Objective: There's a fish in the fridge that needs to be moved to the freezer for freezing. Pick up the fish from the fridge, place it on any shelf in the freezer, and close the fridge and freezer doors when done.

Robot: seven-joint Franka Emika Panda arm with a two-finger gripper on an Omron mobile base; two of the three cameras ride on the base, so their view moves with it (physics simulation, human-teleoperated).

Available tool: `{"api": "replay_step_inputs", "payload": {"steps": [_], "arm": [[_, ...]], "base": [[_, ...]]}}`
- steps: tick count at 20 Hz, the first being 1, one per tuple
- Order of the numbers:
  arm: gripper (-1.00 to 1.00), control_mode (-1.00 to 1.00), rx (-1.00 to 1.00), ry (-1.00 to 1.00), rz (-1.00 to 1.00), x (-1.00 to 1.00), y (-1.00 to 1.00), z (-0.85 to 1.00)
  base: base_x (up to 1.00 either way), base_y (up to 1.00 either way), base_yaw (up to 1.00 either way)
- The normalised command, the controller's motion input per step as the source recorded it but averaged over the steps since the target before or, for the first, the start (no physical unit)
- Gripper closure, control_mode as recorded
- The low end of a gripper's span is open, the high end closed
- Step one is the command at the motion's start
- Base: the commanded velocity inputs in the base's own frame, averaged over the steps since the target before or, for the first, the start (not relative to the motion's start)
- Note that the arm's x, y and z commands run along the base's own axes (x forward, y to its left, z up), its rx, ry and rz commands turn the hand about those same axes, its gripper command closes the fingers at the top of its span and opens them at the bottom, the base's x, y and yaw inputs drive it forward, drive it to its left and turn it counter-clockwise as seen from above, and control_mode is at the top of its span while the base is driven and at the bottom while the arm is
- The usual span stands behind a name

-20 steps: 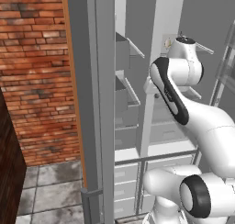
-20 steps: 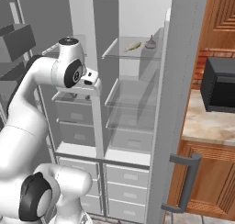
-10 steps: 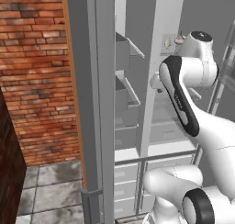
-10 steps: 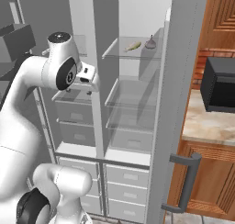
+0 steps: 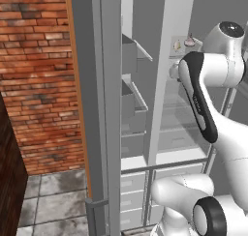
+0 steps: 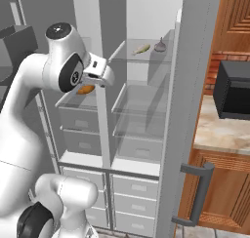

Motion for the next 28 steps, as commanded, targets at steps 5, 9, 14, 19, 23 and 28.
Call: {"api": "replay_step_inputs", "payload": {"steps": [5, 9, 14, 19, 23, 28], "arm": [[-1.00, -1.00, 0.00, -0.13, -0.18, 0.05, -0.44, 0.39], [-1.00, -1.00, 0.00, -0.17, -0.15, 0.25, -0.39, 0.39], [-1.00, -1.00, 0.01, -0.13, -0.07, 0.51, -0.18, 0.27], [-1.00, -1.00, 0.06, 0.00, 0.01, 0.72, -0.27, 0.06], [-1.00, -1.00, 0.04, 0.00, 0.02, 0.62, -0.37, 0.00], [-1.00, -1.00, 0.00, 0.01, 0.00, 0.61, -0.08, 0.00]], "base": [[0.00, 0.00, 0.00], [0.00, 0.00, 0.00], [0.00, 0.00, 0.00], [0.00, 0.00, 0.00], [0.00, 0.00, 0.00], [0.00, 0.00, 0.00]]}}
